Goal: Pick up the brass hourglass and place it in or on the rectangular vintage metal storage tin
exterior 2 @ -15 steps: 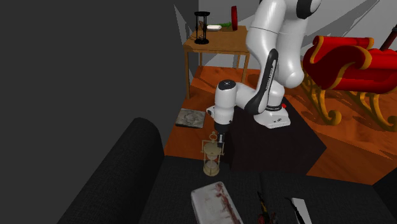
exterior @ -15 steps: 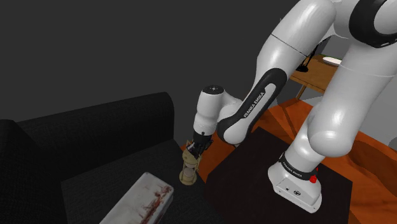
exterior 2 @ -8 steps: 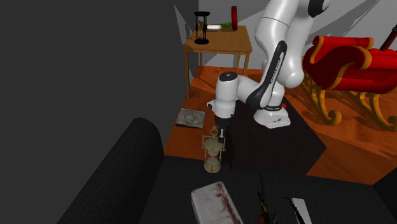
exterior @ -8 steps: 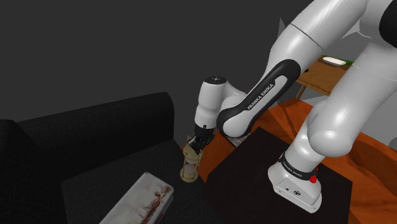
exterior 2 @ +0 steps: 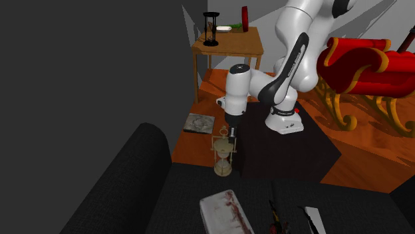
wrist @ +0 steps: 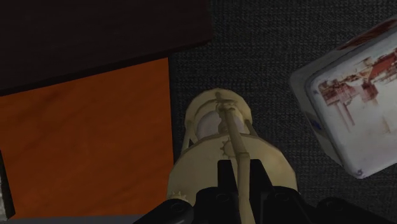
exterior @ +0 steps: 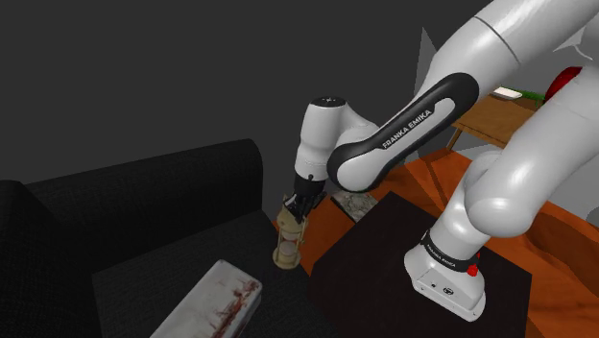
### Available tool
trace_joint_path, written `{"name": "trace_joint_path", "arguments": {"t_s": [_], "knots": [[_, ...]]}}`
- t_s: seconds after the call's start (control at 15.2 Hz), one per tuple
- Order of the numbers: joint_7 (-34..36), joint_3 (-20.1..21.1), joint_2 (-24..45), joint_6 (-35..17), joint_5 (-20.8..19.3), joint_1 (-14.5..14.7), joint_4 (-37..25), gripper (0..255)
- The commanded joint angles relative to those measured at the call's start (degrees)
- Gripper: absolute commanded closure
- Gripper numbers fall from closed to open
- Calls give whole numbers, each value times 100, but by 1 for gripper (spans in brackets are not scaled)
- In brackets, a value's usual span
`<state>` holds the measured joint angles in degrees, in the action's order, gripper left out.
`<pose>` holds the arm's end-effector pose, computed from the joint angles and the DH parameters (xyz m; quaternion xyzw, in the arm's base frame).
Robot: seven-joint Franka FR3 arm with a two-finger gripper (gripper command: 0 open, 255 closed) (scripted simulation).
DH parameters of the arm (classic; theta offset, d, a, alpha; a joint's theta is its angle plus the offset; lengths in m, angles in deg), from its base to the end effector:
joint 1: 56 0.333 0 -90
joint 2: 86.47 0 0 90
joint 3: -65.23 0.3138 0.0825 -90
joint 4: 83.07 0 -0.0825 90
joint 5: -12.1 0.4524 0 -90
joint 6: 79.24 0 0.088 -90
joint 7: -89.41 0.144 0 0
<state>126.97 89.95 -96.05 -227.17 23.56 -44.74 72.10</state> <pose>0.3669 0.2510 0.1829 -0.9947 0.0998 -0.0010 0.0250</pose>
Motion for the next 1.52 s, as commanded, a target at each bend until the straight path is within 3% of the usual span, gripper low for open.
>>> {"name": "trace_joint_path", "arguments": {"t_s": [0.0,1.25,1.45], "knots": [[-61,-34,-200,206,81,29,-12,255],[-184,-319,-1429,1998,220,134,-597,255],[270,-13,-1113,2112,172,201,-1072,255]]}}
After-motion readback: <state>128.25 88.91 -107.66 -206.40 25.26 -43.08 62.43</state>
